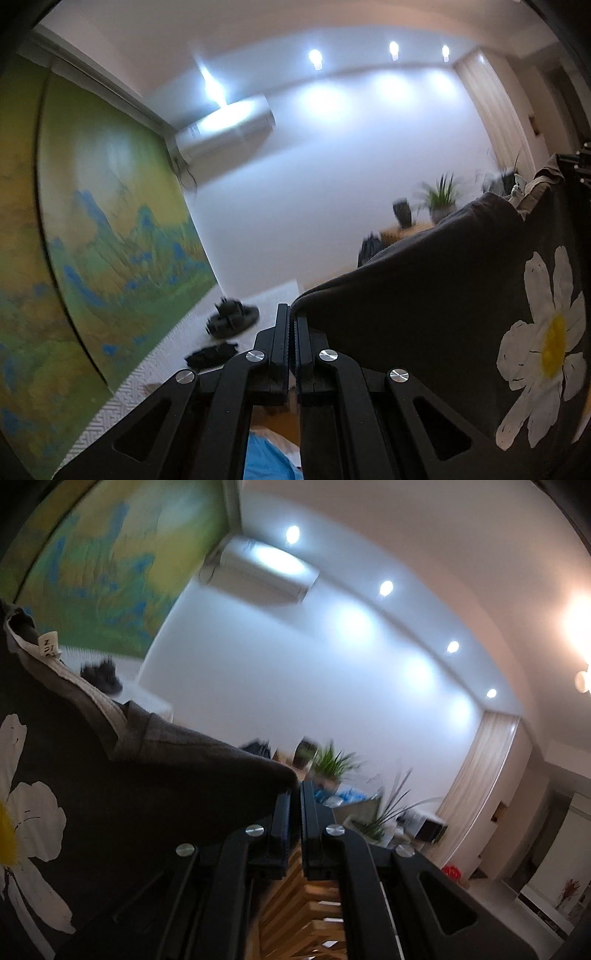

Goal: Fold clothes
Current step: 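Lower the daisy T-shirt onto the table with both grippers and open them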

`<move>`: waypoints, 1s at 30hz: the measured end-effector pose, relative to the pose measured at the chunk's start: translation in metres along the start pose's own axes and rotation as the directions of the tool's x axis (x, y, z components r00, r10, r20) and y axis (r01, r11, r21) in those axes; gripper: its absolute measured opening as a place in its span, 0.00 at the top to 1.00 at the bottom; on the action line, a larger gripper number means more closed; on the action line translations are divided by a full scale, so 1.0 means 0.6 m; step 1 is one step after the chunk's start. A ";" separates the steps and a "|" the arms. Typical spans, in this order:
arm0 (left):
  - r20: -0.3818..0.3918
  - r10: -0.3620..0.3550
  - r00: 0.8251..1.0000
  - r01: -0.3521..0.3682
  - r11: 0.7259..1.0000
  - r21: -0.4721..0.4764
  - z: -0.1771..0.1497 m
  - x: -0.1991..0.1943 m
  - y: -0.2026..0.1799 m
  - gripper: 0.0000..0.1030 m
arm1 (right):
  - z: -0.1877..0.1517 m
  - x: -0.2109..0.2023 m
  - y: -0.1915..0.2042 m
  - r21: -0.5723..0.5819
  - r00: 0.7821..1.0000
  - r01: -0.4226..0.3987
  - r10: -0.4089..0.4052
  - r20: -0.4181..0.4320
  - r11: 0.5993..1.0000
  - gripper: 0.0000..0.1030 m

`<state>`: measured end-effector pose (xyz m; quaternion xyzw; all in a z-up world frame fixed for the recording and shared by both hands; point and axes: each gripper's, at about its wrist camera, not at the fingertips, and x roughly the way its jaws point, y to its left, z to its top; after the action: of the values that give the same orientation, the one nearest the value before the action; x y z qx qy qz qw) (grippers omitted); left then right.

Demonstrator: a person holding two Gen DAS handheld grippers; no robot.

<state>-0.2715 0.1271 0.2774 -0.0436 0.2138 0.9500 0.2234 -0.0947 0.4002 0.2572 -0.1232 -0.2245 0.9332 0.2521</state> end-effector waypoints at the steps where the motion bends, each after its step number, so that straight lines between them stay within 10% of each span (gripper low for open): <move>1: -0.024 0.001 1.000 0.000 1.000 0.012 -0.010 0.038 -0.014 0.99 | -0.015 0.040 0.016 -0.006 1.000 -0.005 0.005 -0.026 1.000 0.97; 9: -0.243 0.023 0.970 0.010 0.991 0.133 -0.156 0.365 -0.164 0.99 | -0.178 0.378 0.174 -0.071 0.972 -0.026 0.009 -0.234 0.997 0.97; 14: -0.381 0.039 0.924 0.047 0.976 0.215 -0.294 0.575 -0.293 0.99 | -0.353 0.586 0.292 -0.107 0.911 -0.044 -0.004 -0.413 0.993 0.97; 19: -0.609 -0.031 0.793 0.165 0.972 0.165 -0.448 0.728 -0.403 0.92 | -0.510 0.712 0.383 -0.080 0.760 -0.175 0.083 -0.645 0.981 0.88; 21: -0.636 -0.028 0.771 0.178 0.969 0.173 -0.471 0.738 -0.416 0.91 | -0.552 0.727 0.392 -0.049 0.700 -0.216 0.120 -0.704 0.975 0.82; 23: -0.647 -0.052 0.761 0.175 0.976 0.128 -0.467 0.722 -0.398 0.84 | -0.559 0.710 0.371 -0.006 0.691 -0.222 0.153 -0.707 0.975 0.81; 30: -0.559 -0.113 0.821 0.221 0.967 0.130 -0.423 0.442 -0.285 0.72 | -0.527 0.449 0.235 0.112 0.763 -0.259 0.274 -0.586 0.959 0.58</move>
<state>-0.4363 0.2650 -0.0655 -0.3104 0.3529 0.8498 0.2389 -0.2717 0.5460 -0.1168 -0.4372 -0.1027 0.8760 0.1762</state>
